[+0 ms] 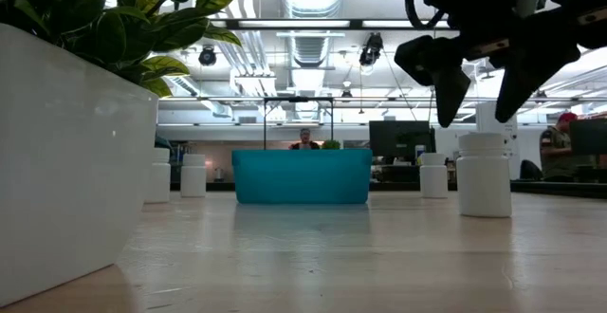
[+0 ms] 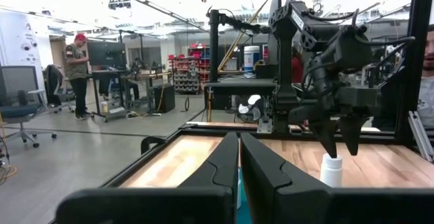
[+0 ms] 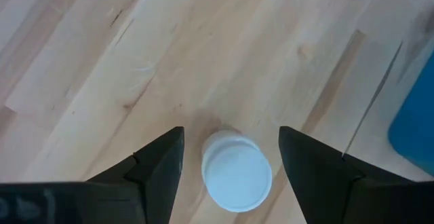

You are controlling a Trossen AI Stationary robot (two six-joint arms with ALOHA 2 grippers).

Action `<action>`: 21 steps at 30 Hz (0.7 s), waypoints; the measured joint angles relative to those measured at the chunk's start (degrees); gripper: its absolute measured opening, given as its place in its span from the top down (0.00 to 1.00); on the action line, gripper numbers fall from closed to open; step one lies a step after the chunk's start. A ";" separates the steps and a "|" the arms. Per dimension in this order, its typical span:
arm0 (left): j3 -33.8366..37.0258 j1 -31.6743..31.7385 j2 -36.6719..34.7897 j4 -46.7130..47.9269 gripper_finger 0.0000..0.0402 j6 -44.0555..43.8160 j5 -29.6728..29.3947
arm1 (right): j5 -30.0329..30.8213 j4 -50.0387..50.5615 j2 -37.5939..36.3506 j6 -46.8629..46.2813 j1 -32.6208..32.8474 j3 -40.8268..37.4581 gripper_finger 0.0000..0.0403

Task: Pick and place pill bottles into a basket
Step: Put the white medicine bottle into the blue bin

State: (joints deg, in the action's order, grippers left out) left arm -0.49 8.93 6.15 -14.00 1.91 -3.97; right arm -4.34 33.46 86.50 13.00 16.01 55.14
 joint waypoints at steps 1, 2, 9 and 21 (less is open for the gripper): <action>0.00 -0.02 0.00 0.00 1.00 0.00 0.00 | -0.01 0.01 0.00 -0.01 -0.10 -0.30 0.43; 0.00 -0.01 0.00 0.00 1.00 0.00 0.00 | -0.02 0.01 0.00 -0.07 -0.13 -0.60 0.43; 0.00 0.00 0.00 -0.02 1.00 0.00 0.00 | -0.04 -1.09 0.00 -0.60 -0.15 -1.30 0.43; 0.02 -0.01 0.33 -0.03 1.00 0.00 -0.01 | -0.02 -2.24 4.15 0.01 -0.15 -1.76 0.43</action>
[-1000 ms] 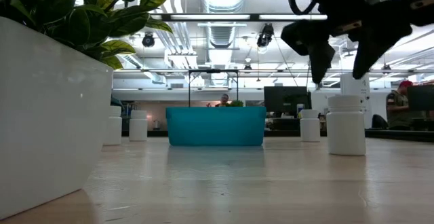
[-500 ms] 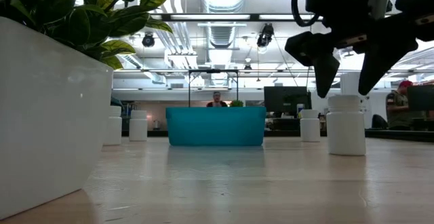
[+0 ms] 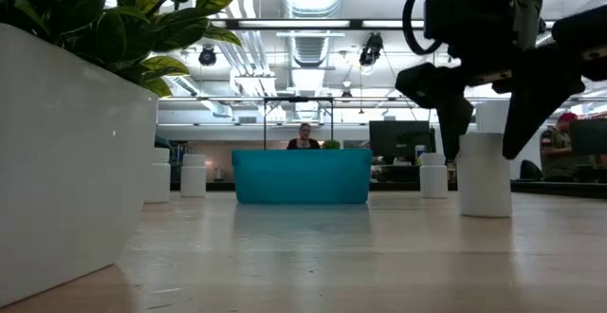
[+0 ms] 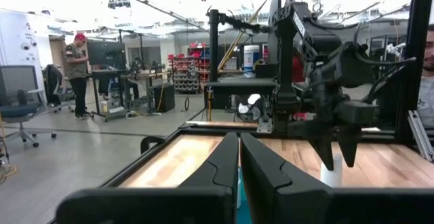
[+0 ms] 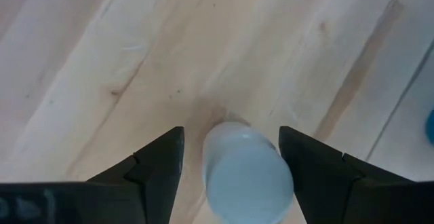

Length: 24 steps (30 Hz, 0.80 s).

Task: Pick and place pill bottles into a basket
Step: Put the white medicine bottle into the blue bin

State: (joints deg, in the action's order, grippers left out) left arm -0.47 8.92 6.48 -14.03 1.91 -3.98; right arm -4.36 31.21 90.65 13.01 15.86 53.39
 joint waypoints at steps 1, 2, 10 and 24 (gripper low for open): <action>0.00 0.00 0.02 -0.01 1.00 0.00 -0.01 | 0.00 -0.13 0.42 0.14 0.00 0.00 0.43; 0.00 -0.01 0.08 -0.09 1.00 0.00 -0.01 | 0.00 -0.14 0.78 0.35 -0.01 0.00 0.43; 0.00 -0.01 0.28 -0.06 1.00 0.00 -0.01 | 0.07 0.03 1.07 0.40 -0.10 0.04 0.43; 0.00 0.01 0.61 -0.06 1.00 0.00 -0.01 | 0.39 1.75 1.11 0.32 -1.31 0.07 0.50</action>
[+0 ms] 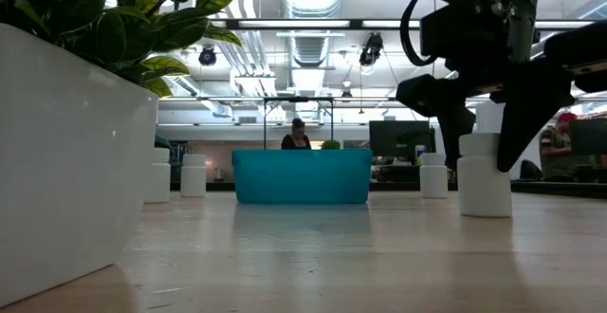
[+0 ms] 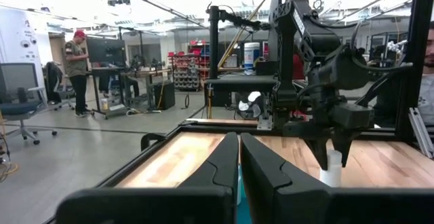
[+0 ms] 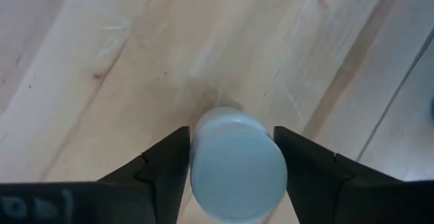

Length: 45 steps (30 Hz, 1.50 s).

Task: Pick and place pill bottles into a basket
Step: Put the white medicine bottle into the blue bin

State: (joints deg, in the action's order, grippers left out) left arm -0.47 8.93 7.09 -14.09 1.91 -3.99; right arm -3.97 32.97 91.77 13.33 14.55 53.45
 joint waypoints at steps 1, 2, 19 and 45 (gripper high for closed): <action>0.00 0.00 0.00 0.02 1.00 0.00 0.00 | 0.00 0.00 0.00 0.05 0.00 0.00 0.51; 0.00 -0.02 0.00 0.01 1.00 0.00 0.00 | -0.02 -0.02 0.00 0.15 0.00 0.00 0.52; 0.00 0.00 0.00 0.00 1.00 0.00 0.00 | -0.37 4.95 -0.26 -1.30 -2.91 3.53 0.60; 0.00 0.00 0.00 0.00 1.00 0.00 0.00 | 0.92 10.69 -1.06 5.32 -10.05 18.45 0.63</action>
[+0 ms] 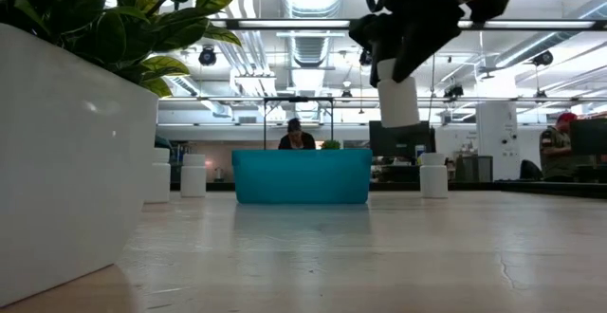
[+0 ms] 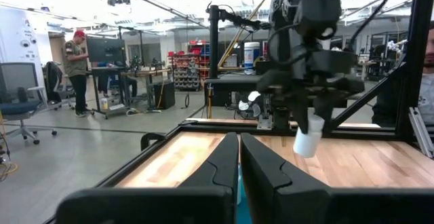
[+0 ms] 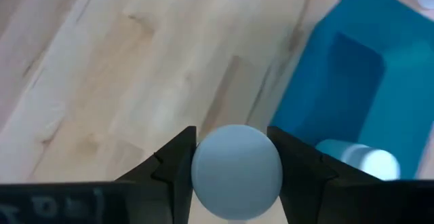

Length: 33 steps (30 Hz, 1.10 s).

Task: Pick and place pill bottles into a basket
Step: Put the white medicine bottle into the blue bin

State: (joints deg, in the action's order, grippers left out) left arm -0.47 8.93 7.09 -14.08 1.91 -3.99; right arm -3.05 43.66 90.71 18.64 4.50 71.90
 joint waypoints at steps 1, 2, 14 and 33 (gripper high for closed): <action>0.00 0.00 0.00 0.01 1.00 0.00 0.00 | 0.00 -0.20 -0.29 0.29 -0.60 0.00 0.63; 0.00 -0.01 0.00 0.02 1.00 0.01 -0.01 | 0.00 -0.59 -0.64 0.67 -1.14 0.00 0.63; 0.00 -0.02 0.00 0.04 1.00 0.02 -0.59 | -4.06 -5.86 -3.23 2.98 -7.38 -0.19 0.63; 0.00 0.00 0.02 0.02 1.00 0.02 -0.87 | -4.98 -16.93 -3.34 0.81 -10.53 -3.86 0.63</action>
State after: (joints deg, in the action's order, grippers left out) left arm -0.47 8.93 7.11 -14.06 1.93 -4.86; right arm -8.03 26.73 87.37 19.45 -6.03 68.03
